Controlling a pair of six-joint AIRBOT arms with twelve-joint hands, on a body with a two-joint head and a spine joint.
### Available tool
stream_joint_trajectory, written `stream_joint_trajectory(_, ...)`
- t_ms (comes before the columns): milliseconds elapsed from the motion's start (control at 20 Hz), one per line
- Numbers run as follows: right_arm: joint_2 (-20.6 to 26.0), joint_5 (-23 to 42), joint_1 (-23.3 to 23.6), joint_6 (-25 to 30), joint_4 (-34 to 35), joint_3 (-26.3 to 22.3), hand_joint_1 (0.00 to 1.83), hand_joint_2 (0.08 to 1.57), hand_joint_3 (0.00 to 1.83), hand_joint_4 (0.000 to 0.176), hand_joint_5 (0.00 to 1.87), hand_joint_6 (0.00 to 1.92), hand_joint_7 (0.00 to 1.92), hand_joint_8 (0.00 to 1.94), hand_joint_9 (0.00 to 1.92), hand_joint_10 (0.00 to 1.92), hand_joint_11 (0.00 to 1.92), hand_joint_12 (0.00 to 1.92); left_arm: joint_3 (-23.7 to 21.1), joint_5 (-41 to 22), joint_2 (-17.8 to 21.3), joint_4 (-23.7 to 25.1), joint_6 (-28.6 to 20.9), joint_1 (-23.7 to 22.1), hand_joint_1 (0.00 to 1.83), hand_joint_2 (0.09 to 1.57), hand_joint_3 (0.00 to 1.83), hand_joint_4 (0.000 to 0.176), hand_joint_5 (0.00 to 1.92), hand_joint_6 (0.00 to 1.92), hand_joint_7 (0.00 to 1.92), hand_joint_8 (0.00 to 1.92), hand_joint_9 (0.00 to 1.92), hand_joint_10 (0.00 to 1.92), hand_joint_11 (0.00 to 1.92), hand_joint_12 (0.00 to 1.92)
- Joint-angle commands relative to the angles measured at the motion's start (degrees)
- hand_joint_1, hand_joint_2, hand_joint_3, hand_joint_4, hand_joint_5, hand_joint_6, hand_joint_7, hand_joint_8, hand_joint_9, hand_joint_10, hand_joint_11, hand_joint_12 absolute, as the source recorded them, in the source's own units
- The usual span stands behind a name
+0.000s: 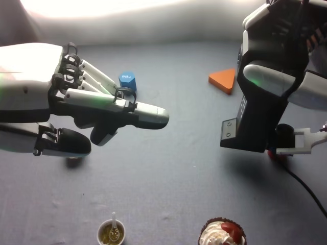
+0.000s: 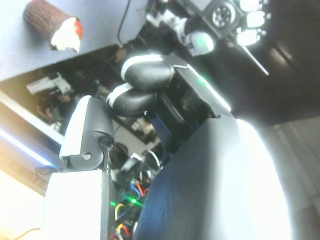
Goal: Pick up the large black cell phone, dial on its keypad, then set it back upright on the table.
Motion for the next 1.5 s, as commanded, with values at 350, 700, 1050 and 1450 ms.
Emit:
stream_joint_trajectory(350,-1.6,7.6,0.2,1.0,-0.7,2.0,1.49,1.11,0.0,0.0,0.95,0.8,0.93,0.96,0.93,1.18,0.79,1.66,-0.2,-4.0,0.0,-4.7,0.3,-1.4,1.32,1.25,0.0,0.096,0.1,0.01,0.71,1.51,0.83,1.92,0.81,1.92)
stream_joint_trajectory(700,-2.1,7.4,0.2,1.3,-0.7,2.9,1.49,1.1,0.0,0.0,0.93,0.82,0.97,0.9,0.98,1.11,0.8,1.62,-0.2,-3.9,0.0,-4.7,0.2,-1.4,1.31,1.24,0.0,0.044,0.17,0.01,0.72,1.49,0.78,1.92,0.65,1.92)
stream_joint_trajectory(1050,-2.6,7.1,-0.1,1.3,-0.7,3.0,1.49,1.13,0.01,0.0,0.85,0.97,0.88,0.98,0.91,1.16,0.74,1.64,-0.2,-4.1,0.0,-4.7,0.7,-1.4,1.31,1.24,0.0,0.037,0.19,0.0,0.72,1.49,0.75,1.92,0.52,1.92)
stream_joint_trajectory(1450,-2.9,7.1,-0.9,1.4,-0.5,3.2,1.49,1.1,0.0,0.0,0.96,0.79,0.94,0.93,0.97,1.12,0.81,1.63,-0.2,-4.1,0.0,-4.4,0.6,-1.4,0.42,1.33,0.0,0.049,0.28,0.0,0.68,1.16,0.64,1.66,0.47,1.92)
